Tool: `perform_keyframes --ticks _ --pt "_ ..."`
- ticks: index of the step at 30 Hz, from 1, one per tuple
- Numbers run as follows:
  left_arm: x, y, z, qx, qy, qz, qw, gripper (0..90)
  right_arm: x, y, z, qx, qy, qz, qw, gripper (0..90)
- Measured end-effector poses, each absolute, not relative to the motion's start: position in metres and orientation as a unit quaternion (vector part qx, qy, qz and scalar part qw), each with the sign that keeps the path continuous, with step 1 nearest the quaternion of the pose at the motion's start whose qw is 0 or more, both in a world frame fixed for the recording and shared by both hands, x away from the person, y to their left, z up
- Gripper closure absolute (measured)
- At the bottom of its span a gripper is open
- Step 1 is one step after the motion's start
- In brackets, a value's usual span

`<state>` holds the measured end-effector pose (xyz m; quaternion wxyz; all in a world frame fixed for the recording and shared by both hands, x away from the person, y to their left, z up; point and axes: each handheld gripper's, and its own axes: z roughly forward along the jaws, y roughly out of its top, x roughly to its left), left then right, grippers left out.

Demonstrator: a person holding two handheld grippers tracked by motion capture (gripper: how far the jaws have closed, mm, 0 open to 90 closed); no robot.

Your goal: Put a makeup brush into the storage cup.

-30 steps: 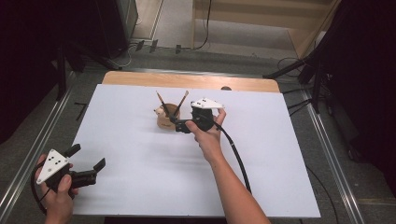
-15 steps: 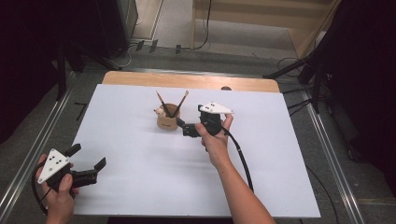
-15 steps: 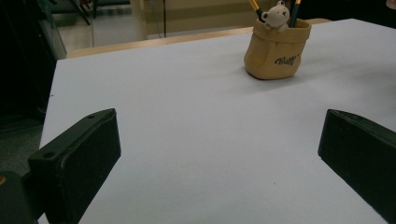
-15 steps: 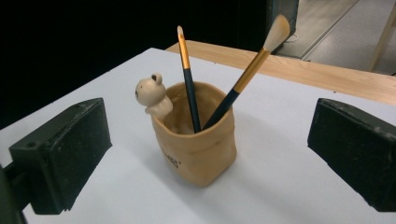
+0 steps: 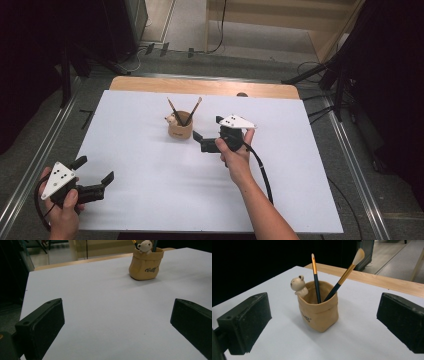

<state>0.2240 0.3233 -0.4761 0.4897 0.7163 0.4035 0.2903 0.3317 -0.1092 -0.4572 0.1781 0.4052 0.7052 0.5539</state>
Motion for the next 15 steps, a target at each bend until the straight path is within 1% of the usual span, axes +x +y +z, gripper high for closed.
perform_keyframes --ticks 7,15 --pt "0.223 0.323 -0.476 0.717 0.401 0.289 0.492 0.0 0.321 -0.119 -0.460 0.403 0.707 0.549 0.189 0.0" --pt "0.223 0.320 -0.476 0.720 0.395 0.288 0.492 0.0 0.305 -0.142 -0.467 0.413 0.702 0.547 0.194 0.0"
